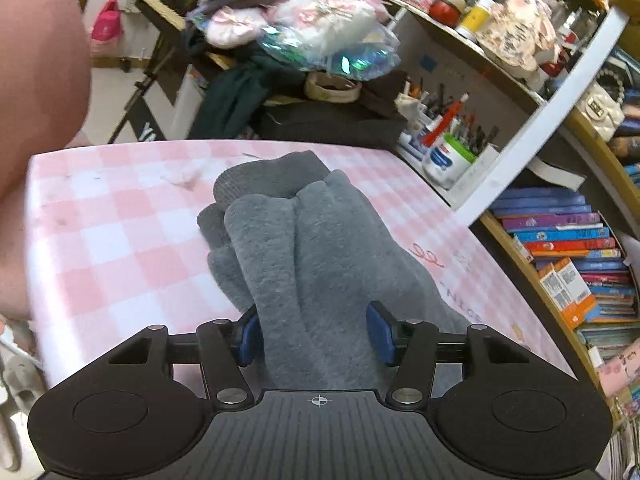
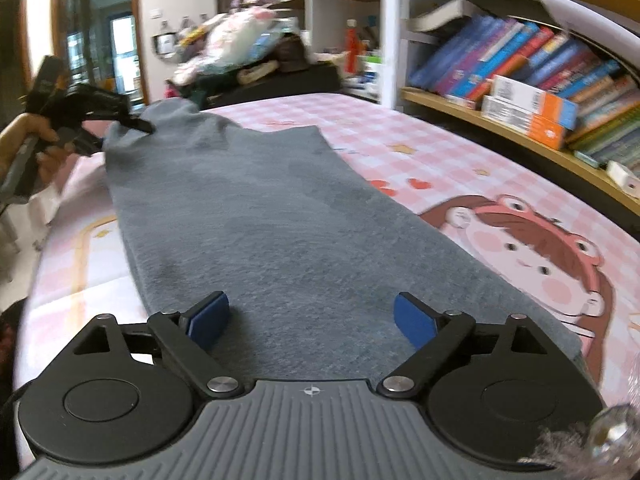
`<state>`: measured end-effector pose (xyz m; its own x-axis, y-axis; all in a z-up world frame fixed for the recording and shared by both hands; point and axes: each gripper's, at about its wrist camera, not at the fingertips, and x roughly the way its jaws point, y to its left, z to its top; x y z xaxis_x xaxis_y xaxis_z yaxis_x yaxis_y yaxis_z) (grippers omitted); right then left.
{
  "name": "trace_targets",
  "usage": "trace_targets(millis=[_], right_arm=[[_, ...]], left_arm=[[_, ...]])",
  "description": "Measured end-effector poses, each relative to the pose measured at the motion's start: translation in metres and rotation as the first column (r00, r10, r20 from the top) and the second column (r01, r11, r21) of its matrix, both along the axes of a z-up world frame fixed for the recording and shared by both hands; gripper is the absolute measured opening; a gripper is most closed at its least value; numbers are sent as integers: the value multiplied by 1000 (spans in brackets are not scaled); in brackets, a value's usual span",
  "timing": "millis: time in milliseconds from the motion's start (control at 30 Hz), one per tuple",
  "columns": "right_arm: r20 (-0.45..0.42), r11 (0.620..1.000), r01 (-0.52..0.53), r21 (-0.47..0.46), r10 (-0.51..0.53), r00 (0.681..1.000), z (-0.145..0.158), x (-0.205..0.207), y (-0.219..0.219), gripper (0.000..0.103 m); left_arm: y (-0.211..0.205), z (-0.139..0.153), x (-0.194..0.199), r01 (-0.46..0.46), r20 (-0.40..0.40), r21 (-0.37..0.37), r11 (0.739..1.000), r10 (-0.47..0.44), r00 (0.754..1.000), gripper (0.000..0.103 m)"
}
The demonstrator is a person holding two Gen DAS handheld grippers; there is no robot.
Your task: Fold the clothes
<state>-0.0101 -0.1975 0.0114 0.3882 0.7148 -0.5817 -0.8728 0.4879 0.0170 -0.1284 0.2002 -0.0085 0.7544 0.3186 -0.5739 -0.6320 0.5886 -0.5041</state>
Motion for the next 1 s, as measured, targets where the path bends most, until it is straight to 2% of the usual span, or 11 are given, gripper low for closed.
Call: trace_targets(millis=[167, 333, 400, 567, 700, 833, 933, 1000], right_arm=[[-21, 988, 155, 25, -155, 988, 0, 34, -19, 90], [-57, 951, 303, 55, -300, 952, 0, 62, -41, 90], [-60, 949, 309, 60, -306, 950, 1, 65, -44, 90], [12, 966, 259, 15, -259, 966, 2, 51, -32, 90], [54, 980, 200, -6, -199, 978, 2, 36, -22, 90], [96, 983, 183, -32, -179, 979, 1, 30, -16, 93], [75, 980, 194, -34, -191, 979, 1, 33, -17, 98], [58, 979, 200, -34, -198, 979, 0, 36, -18, 101]], left_arm=[[-3, -2, 28, 44, 25, -22, 999, -44, 999, 53], [-14, -4, 50, 96, 41, -25, 995, -95, 995, 54], [-14, -4, 51, 100, 47, -26, 995, -99, 994, 55], [-11, -5, 48, 101, 63, -36, 994, -99, 993, 58], [-17, -2, 54, 83, 18, 34, 996, -83, 996, 58], [-27, 2, 59, 59, -40, 127, 990, -54, 998, 58], [-33, 6, 60, 50, -72, 197, 979, -36, 997, 61], [-32, 7, 61, 49, -85, 209, 977, -32, 996, 65]])
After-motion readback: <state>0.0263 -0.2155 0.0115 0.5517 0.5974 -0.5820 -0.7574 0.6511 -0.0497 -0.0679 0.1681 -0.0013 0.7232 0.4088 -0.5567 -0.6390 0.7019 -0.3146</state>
